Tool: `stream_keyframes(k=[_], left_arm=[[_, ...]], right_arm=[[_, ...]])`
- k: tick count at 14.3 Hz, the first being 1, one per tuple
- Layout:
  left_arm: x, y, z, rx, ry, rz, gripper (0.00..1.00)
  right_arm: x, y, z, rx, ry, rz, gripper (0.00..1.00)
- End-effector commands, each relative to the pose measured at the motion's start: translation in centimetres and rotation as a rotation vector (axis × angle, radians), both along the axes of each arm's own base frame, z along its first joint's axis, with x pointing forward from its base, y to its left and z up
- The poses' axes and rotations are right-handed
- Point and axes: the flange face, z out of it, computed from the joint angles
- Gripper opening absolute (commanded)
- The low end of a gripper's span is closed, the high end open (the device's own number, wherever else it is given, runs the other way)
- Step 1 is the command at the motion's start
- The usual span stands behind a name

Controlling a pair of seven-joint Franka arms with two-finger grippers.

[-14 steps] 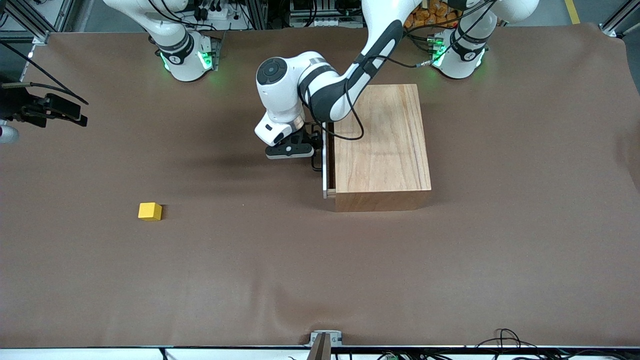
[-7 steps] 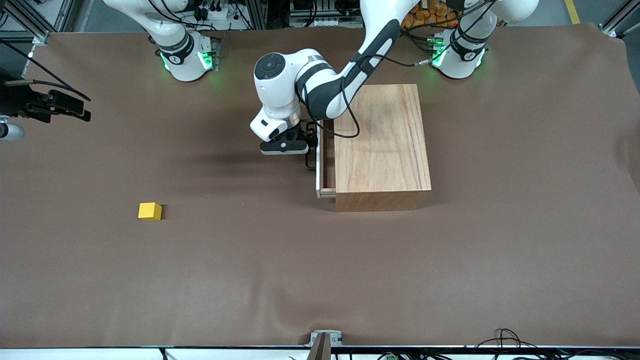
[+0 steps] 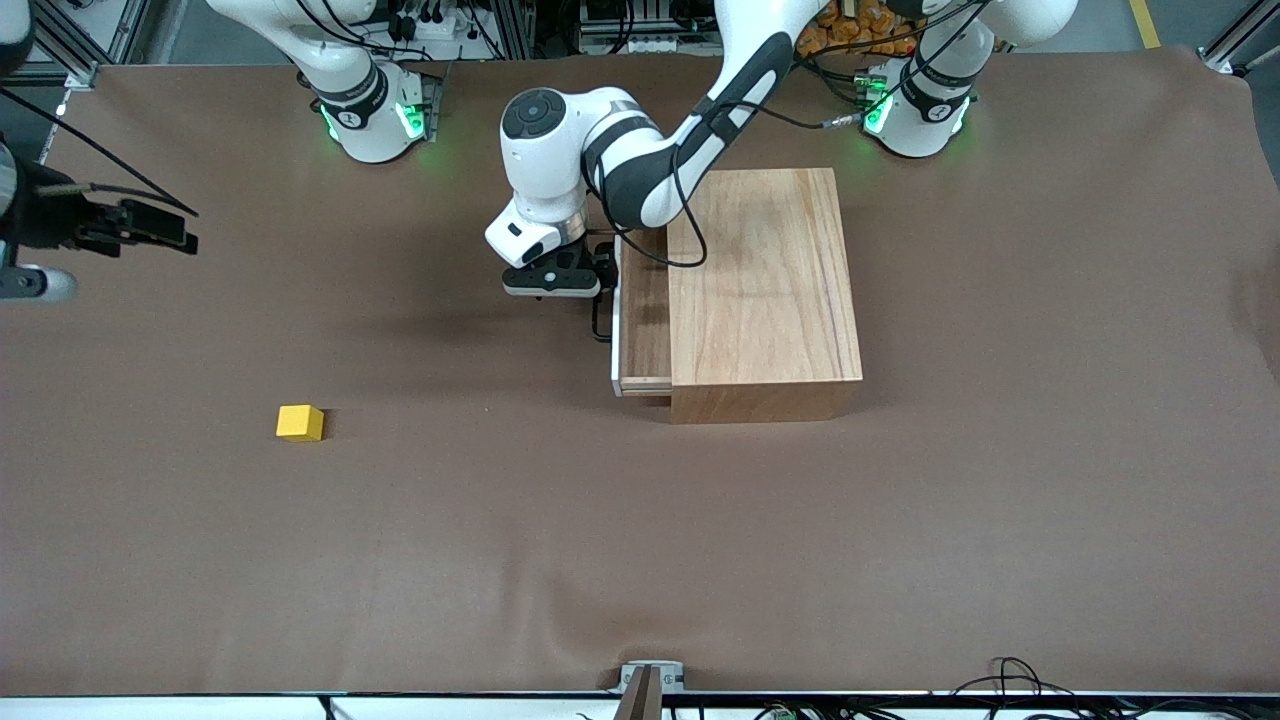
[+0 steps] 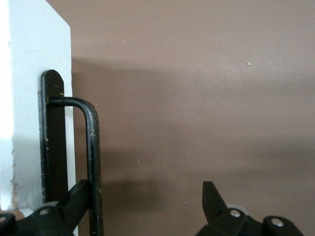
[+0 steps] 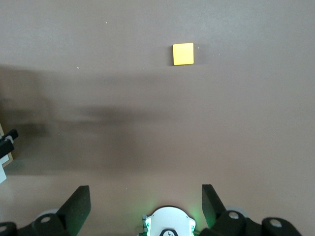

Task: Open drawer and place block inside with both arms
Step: 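Pull the drawer open with the left gripper while the right gripper reaches the cube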

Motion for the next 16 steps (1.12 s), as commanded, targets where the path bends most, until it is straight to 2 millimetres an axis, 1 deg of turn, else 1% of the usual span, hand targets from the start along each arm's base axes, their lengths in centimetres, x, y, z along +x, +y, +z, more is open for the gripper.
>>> stream_keyframes(k=[1,3,5,6,7,8,9,10,11,12,13,14,15,16], left_arm=[[-0.1,-1.3,-0.6,-0.04,-0.036,-0.022,1.0],[-0.3,-1.6,-0.3,-0.051,-0.038,-0.029,1.0],[-0.6,-2.0,-0.1,-0.072,-0.045,-0.034,1.0],[-0.5,-2.1,0.2,-0.085,-0.053,-0.037,1.0],[-0.9,-2.4,0.2,-0.094,-0.05,-0.045,1.0],[-1.0,-2.5,-0.2,-0.092,-0.049,-0.049,1.0],[-1.6,-2.9,-0.8,-0.094,-0.048,-0.059,1.0],[-1.9,-3.2,-0.9,-0.1,-0.053,-0.067,1.0],[-1.9,-3.2,-0.9,-0.104,-0.055,-0.071,1.0],[-1.9,-3.3,-0.8,-0.105,-0.056,-0.071,1.0],[-2.0,-3.4,-0.7,-0.112,-0.058,-0.072,1.0],[-1.9,-3.5,-0.5,-0.129,-0.066,-0.074,1.0],[-1.9,-3.7,-0.4,-0.143,-0.073,-0.075,1.0],[-1.9,-3.7,-0.4,-0.144,-0.074,-0.075,1.0]], right_arm=[[2.4,-0.1,-4.1,0.016,0.014,0.002,1.0],[3.9,-0.6,-6.9,0.017,0.018,-0.008,1.0],[5.2,-0.5,-9.5,0.017,0.028,-0.01,1.0],[5.6,-0.6,-10.1,0.016,0.022,-0.012,1.0],[5.9,-0.8,-10.8,0.007,0.016,-0.011,1.0],[6.2,-1.7,-11.3,0.004,0.012,-0.024,1.0],[6.6,-2.5,-12.7,0.003,0.019,-0.037,1.0],[7.2,-3.0,-14.5,0.003,0.029,-0.048,1.0],[7.6,-3.3,-15.4,0.004,0.026,-0.053,1.0],[8.1,-2.9,-16.5,0.002,0.022,-0.055,1.0],[8.5,-2.6,-17.3,-0.002,0.012,-0.06,1.0],[9.0,-2.9,-18.6,-0.006,0.009,-0.064,1.0],[9.5,-3.9,-19.8,-0.008,-0.009,-0.062,1.0],[9.9,-5.6,-21.9,-0.011,-0.012,-0.062,1.0]])
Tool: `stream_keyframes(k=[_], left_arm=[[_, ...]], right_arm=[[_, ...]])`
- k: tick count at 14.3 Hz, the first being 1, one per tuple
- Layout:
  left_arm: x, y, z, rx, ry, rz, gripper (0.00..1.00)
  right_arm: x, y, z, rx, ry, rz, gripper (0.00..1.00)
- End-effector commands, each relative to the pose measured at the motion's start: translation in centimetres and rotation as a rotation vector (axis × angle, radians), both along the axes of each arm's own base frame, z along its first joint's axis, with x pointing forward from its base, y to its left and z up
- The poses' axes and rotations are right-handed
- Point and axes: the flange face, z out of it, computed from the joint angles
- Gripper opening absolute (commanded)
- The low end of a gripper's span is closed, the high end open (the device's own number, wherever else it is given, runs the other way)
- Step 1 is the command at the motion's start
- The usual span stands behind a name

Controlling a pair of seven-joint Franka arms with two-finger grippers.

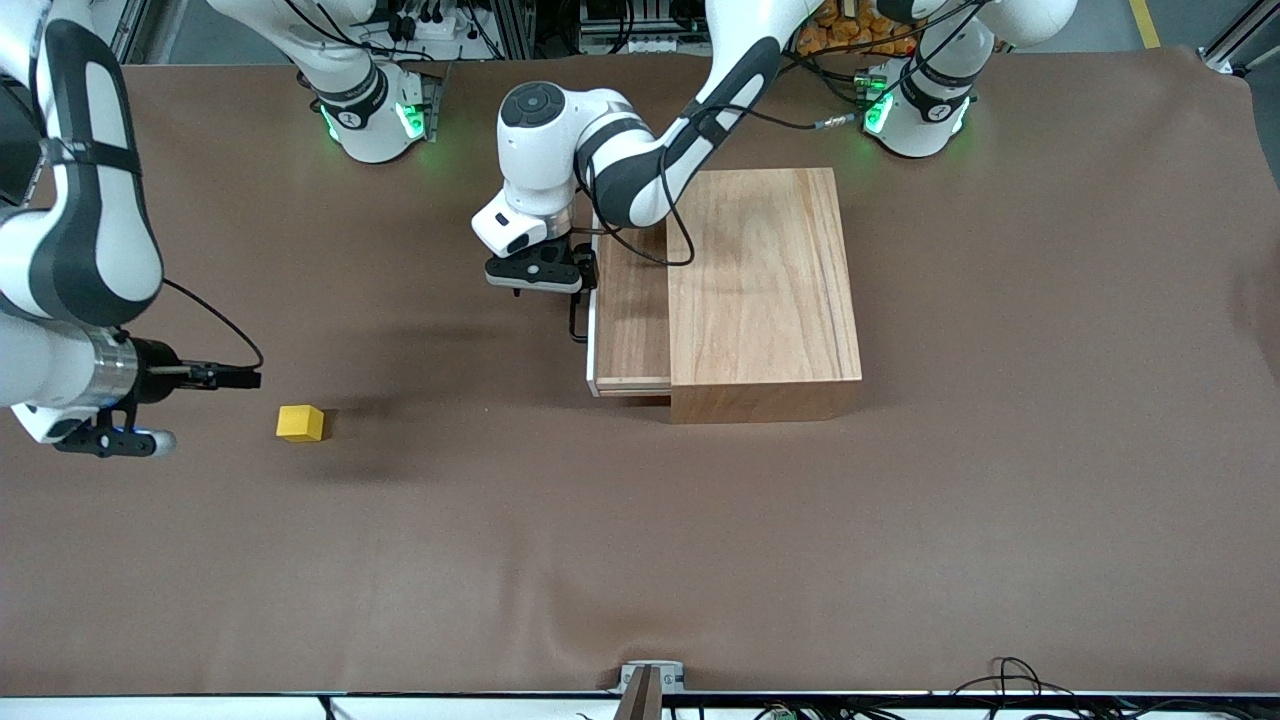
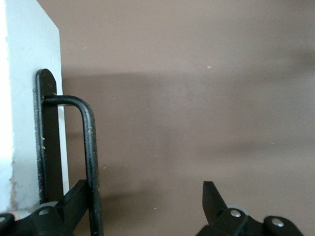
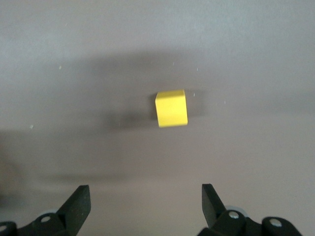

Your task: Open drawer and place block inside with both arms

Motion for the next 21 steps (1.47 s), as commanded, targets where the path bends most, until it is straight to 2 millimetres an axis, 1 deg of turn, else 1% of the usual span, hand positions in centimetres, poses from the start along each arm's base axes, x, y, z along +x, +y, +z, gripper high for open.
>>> stream_keyframes(k=[1,2,3,4,6,9,11,12,13,14,15,17,18,19,20,21], left_arm=[[-0.8,-1.6,0.1,-0.043,-0.023,-0.029,1.0],[-0.8,-1.7,0.3,-0.046,-0.023,-0.032,1.0],[-0.9,-1.7,0.3,-0.047,-0.023,-0.034,1.0],[-1.0,-1.9,0.4,-0.057,-0.026,-0.036,1.0],[-0.9,-2.1,0.9,-0.081,-0.035,-0.037,1.0],[-0.8,-2.2,1.3,-0.103,-0.047,-0.037,1.0],[-0.9,-2.2,1.7,-0.105,-0.049,-0.04,1.0],[-1.0,-2.2,1.8,-0.102,-0.045,-0.04,1.0],[-1.1,-2.3,1.9,-0.102,-0.043,-0.041,1.0],[-1.1,-2.2,2.1,-0.103,-0.043,-0.04,1.0],[-1.1,-2.2,2.7,-0.11,-0.041,-0.037,1.0],[-1.2,-1.8,3.4,-0.077,-0.013,-0.024,1.0],[-0.9,-1.3,4.7,-0.069,-0.01,-0.015,1.0],[-0.4,-0.6,6.8,-0.07,-0.007,0.001,1.0],[0.7,0.3,8.4,-0.075,-0.002,0.023,1.0],[1.8,1.5,10.5,-0.087,0.0,0.043,1.0]], right_arm=[[1.4,-3.4,-4.8,0.007,-0.027,0.028,1.0],[2.0,-3.8,-6.9,0.008,-0.046,0.046,1.0],[2.6,-3.1,-8.9,0.001,-0.062,0.057,1.0],[2.5,-2.7,-10.7,-0.004,-0.069,0.063,1.0],[1.2,-2.8,-13.7,-0.029,-0.105,0.072,1.0],[0.5,-2.8,-15.8,-0.043,-0.148,0.072,1.0],[-0.5,-2.3,-17.6,-0.047,-0.159,0.068,1.0],[-1.0,-1.8,-18.4,-0.047,-0.163,0.069,1.0],[-1.1,-1.7,-18.5,-0.048,-0.164,0.068,1.0],[-1.1,-1.9,-18.6,-0.046,-0.164,0.063,1.0],[-1.2,-1.9,-18.8,-0.042,-0.16,0.056,1.0],[-1.5,-1.9,-19.3,-0.038,-0.14,0.044,1.0],[-1.7,-2.0,-19.5,-0.035,-0.129,0.039,1.0],[-1.9,-2.0,-19.6,-0.033,-0.117,0.038,1.0],[-2.0,-2.0,-19.6,-0.031,-0.108,0.038,1.0],[-2.1,-1.6,-19.7,-0.028,-0.099,0.044,1.0]])
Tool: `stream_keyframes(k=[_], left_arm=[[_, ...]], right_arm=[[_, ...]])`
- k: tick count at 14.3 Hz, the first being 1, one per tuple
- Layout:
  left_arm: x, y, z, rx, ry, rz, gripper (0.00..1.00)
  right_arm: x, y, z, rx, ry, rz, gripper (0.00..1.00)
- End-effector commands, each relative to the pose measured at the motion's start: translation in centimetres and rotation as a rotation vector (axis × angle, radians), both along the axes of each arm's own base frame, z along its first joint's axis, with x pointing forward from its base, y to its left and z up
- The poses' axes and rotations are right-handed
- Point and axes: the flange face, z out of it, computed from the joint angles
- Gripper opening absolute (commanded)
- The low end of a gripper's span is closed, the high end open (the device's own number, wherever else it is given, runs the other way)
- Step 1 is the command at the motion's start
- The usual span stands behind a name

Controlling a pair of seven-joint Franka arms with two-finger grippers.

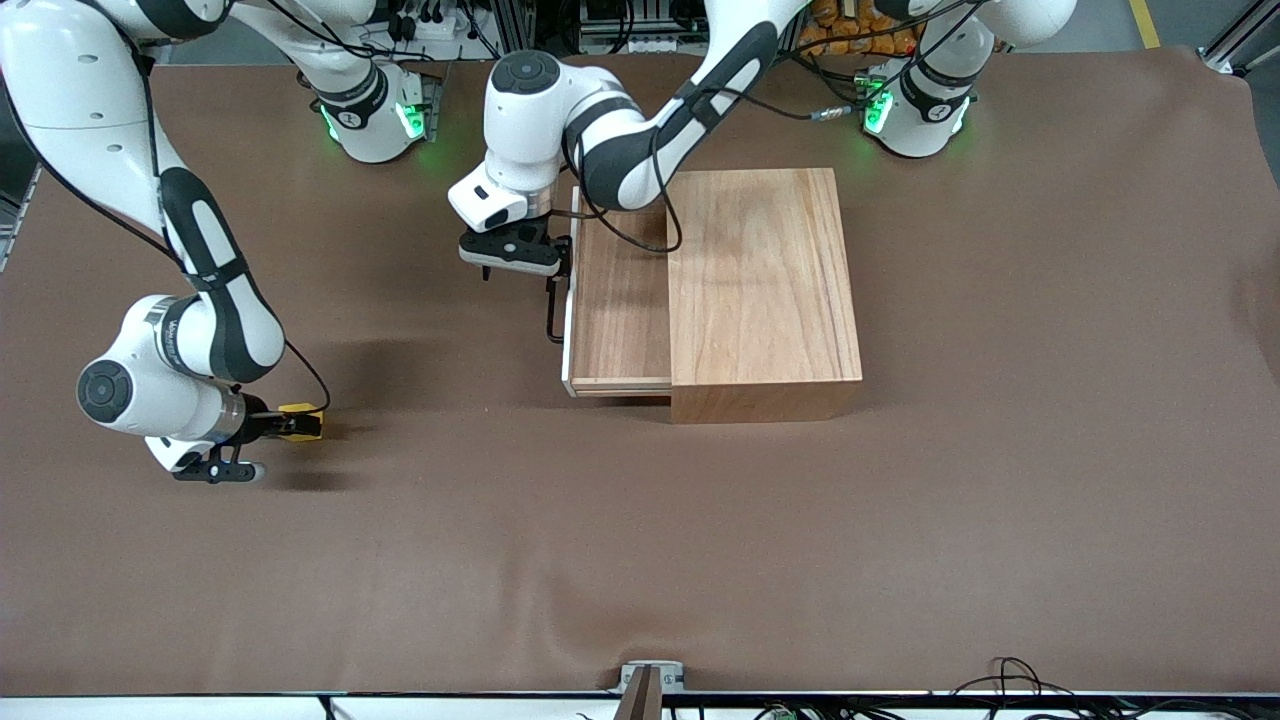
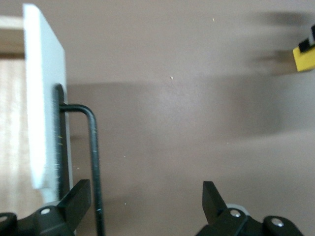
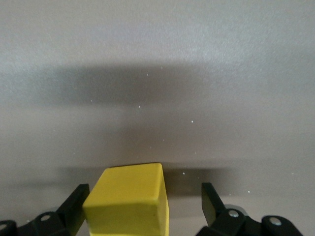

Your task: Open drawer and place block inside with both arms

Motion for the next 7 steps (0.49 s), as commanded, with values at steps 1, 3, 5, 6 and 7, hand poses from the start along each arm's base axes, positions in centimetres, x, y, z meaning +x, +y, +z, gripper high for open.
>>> stream_keyframes(k=[1,3,5,6,7], left_arm=[[2.9,3.7,6.4,-0.014,0.027,0.047,1.0],[5.0,6.1,8.5,0.0,0.056,0.051,1.0],[6.9,8.9,11.5,-0.001,0.053,0.042,1.0],[8.0,10.4,12.2,0.018,0.056,0.028,1.0],[9.1,12.0,13.1,0.033,0.062,0.011,1.0]], right_arm=[[-0.7,0.6,0.3,0.007,0.03,-0.002,1.0],[-0.8,1.3,0.2,0.01,0.044,0.013,1.0],[-0.7,1.2,0.3,0.01,0.04,0.018,0.43],[-0.7,1.0,0.3,0.012,0.039,0.015,0.17],[-0.5,0.8,0.7,0.011,0.031,0.013,0.1]])
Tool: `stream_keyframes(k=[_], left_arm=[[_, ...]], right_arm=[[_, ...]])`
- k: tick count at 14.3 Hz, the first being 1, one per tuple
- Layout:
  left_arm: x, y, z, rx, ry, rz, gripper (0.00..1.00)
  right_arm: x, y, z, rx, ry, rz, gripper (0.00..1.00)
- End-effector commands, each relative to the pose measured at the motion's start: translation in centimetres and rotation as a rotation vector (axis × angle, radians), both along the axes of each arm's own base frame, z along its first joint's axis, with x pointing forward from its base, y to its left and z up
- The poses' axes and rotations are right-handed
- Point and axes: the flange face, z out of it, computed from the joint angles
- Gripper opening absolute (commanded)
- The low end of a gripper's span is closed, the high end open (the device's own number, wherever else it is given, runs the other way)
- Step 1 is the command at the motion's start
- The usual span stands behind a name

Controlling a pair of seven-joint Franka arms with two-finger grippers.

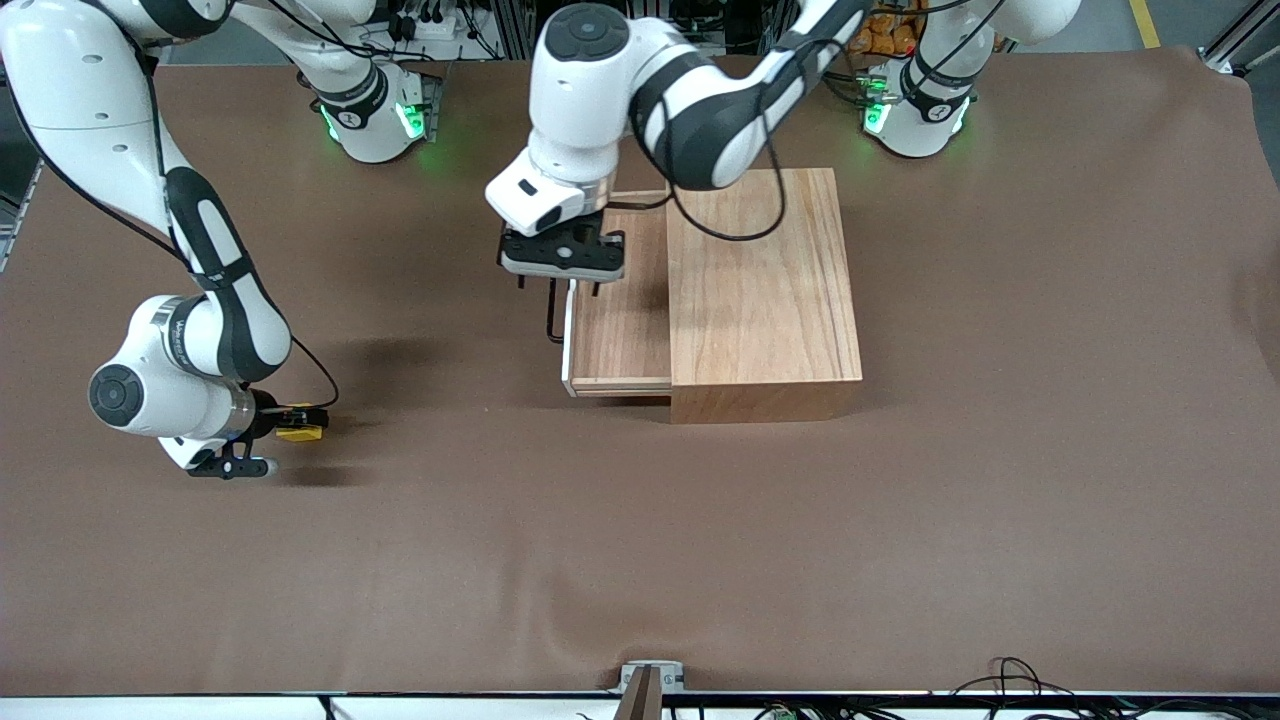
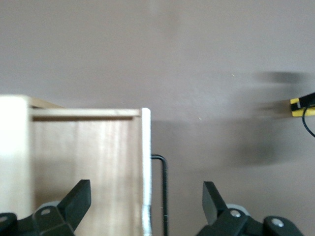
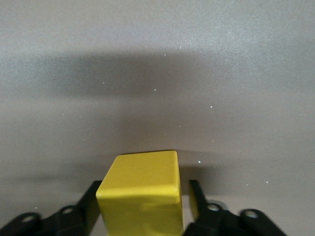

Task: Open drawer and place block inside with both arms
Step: 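Lift the cube with the right gripper while the left gripper withdraws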

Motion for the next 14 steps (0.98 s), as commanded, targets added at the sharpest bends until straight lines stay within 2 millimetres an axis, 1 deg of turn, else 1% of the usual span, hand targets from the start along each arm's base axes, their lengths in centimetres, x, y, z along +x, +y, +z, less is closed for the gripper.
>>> stream_keyframes(k=[1,3,4,5,6,8,10,12,13,14], left_arm=[[1.7,4.0,2.4,0.035,0.033,-0.035,1.0],[3.6,7.2,3.9,0.059,0.043,-0.014,1.0],[4.0,8.2,4.7,0.069,0.046,-0.011,1.0],[5.0,9.8,5.0,0.075,0.055,0.004,1.0],[6.3,11.9,5.5,0.085,0.065,0.024,1.0],[7.6,14.7,6.4,0.115,0.072,-0.016,1.0],[9.2,18.2,7.4,0.137,0.075,-0.059,1.0],[10.5,21.7,8.0,0.173,0.098,-0.088,1.0],[10.9,23.1,8.6,0.186,0.096,-0.129,1.0],[11.4,24.8,9.1,0.195,0.102,-0.149,1.0]], right_arm=[[0.1,-0.2,1.4,0.0,-0.014,-0.001,0.08],[0.7,0.0,2.9,-0.001,-0.02,0.006,0.06],[1.0,-0.1,4.9,0.0,-0.028,0.01,0.06],[1.5,0.4,7.4,0.0,-0.046,0.029,0.06],[1.6,0.7,9.7,0.002,-0.046,0.038,0.06],[1.8,1.4,14.3,0.003,-0.069,0.051,0.07],[1.4,4.2,19.6,0.009,-0.077,0.094,0.07],[0.9,7.9,24.2,0.016,-0.06,0.145,0.08],[0.9,9.7,25.1,0.017,-0.046,0.165,0.08],[0.6,11.9,25.4,0.028,-0.033,0.174,0.08]])
